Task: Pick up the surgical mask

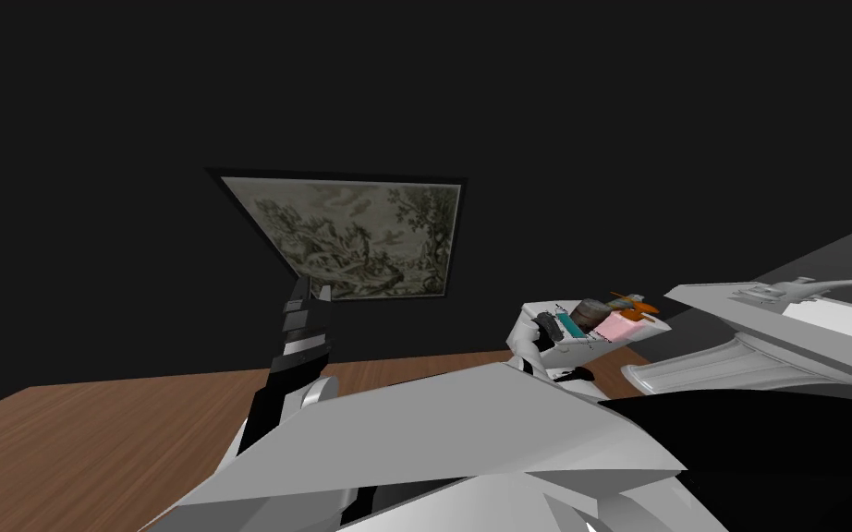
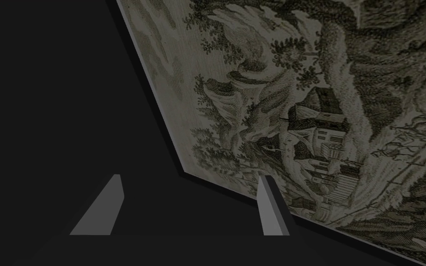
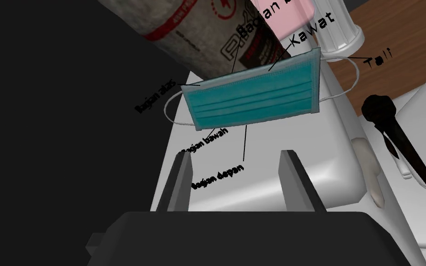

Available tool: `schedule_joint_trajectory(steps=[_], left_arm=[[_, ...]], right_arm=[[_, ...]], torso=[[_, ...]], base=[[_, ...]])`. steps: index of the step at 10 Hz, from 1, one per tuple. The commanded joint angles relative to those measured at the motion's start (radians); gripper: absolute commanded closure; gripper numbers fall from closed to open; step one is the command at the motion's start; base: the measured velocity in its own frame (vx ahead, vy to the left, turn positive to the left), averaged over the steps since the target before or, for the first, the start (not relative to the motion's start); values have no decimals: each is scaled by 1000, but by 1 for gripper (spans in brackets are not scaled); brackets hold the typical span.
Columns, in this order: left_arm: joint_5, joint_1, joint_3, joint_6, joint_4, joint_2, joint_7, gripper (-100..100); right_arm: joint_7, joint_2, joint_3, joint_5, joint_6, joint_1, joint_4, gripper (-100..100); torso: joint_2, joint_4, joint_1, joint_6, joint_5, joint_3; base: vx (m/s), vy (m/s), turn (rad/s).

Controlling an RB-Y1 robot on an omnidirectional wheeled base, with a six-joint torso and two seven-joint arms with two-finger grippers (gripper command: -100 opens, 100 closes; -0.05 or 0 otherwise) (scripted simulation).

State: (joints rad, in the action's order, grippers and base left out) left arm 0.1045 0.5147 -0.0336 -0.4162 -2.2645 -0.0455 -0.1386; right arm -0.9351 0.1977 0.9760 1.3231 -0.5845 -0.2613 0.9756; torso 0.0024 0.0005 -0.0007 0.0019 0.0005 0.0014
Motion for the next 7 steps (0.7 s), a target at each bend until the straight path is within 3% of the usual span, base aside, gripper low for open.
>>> schedule_joint_trajectory(steps=[1, 4, 5, 6, 7], left_arm=[[0, 0, 0, 0, 0, 0, 0, 0], [0, 0, 0, 0, 0, 0, 0, 0], [0, 0, 0, 0, 0, 0, 0, 0], [0, 0, 0, 0, 0, 0, 0, 0], [0, 0, 0, 0, 0, 0, 0, 0]], right_arm=[[0, 0, 0, 0, 0, 0, 0, 100], [0, 0, 0, 0, 0, 0, 0, 100], [0, 0, 0, 0, 0, 0, 0, 0], [-2, 18, -14, 0, 40, -24, -6, -100], [-3, 30, -23, 0, 65, -39, -10, -100]], torso=[[0, 0, 0, 0, 0, 0], [0, 0, 0, 0, 0, 0], [0, 0, 0, 0, 0, 0], [0, 0, 0, 0, 0, 0], [1, 0, 0, 0, 0, 0]], base=[[0, 0, 0], [0, 0, 0], [0, 0, 0], [-20, 5, 18], [-37, 7, 23]])
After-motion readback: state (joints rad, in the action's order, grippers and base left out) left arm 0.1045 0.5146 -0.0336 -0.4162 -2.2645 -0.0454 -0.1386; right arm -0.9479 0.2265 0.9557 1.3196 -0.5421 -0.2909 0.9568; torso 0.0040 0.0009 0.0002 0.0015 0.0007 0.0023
